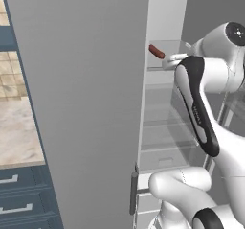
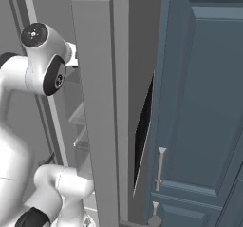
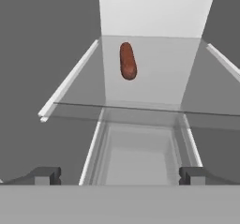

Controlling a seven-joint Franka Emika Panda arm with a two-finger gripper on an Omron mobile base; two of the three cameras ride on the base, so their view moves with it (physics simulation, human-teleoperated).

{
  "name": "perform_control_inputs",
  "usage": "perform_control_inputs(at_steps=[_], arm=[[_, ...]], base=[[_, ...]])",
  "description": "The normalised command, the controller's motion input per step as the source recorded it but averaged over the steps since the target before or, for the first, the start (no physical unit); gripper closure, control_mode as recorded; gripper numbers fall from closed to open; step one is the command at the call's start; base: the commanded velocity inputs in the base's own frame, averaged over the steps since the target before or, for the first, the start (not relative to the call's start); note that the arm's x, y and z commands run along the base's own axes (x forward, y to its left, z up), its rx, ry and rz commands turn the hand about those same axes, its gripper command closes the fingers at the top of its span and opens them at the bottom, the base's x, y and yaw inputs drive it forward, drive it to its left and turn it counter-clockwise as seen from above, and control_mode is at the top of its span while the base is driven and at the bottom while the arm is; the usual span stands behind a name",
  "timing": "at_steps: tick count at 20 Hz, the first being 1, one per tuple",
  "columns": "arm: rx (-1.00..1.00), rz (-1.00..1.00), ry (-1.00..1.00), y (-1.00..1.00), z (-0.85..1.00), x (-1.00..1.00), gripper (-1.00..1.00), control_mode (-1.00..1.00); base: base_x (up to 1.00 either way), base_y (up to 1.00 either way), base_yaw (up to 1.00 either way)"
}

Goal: Retrieve the sausage and cheese from the fridge and place them on the cutting board on the counter.

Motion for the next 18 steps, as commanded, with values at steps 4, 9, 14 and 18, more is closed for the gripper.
perform_control_inputs(at_steps=[4,9,14,18], arm=[[-0.03,0.0,0.0,0.0,-0.2,0.72,-1.0,-1.0],[0.0,0.0,0.0,0.0,-0.01,0.65,-1.0,-1.0],[0.0,0.0,0.03,0.0,0.01,0.58,-1.0,-1.0],[0.0,0.0,0.04,0.0,0.0,0.55,-1.0,-1.0]], base=[[0.0,0.0,0.0],[0.0,0.0,0.0],[0.0,0.0,0.0],[0.0,0.0,0.0]])
